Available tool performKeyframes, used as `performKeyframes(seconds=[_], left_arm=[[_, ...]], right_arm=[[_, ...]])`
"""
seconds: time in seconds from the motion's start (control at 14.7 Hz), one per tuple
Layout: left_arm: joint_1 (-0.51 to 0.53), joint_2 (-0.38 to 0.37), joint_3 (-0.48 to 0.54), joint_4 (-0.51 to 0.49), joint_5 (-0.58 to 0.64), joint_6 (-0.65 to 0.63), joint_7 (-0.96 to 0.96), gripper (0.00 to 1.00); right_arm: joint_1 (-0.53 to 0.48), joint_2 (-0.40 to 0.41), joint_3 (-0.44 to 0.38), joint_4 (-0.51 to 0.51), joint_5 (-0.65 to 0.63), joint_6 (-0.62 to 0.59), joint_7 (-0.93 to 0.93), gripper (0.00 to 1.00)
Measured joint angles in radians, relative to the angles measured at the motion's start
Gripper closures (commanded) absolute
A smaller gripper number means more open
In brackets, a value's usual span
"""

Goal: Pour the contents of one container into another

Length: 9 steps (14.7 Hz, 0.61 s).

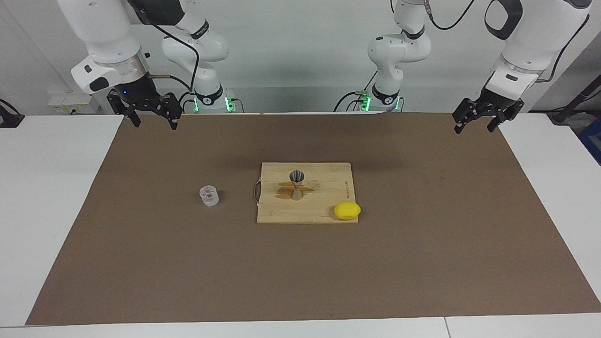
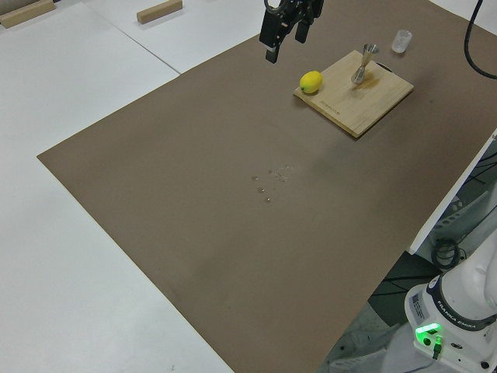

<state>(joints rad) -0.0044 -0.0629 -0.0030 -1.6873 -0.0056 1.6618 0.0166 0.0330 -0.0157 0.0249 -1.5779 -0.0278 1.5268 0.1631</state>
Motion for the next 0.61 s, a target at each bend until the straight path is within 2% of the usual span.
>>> performKeyframes(seconds=[0.61], left_arm=[[0.0,0.0,0.0,0.0,0.0,0.0,0.0,0.0]], right_arm=[[0.0,0.0,0.0,-0.006,0.0,-0.024,-0.001,0.0]])
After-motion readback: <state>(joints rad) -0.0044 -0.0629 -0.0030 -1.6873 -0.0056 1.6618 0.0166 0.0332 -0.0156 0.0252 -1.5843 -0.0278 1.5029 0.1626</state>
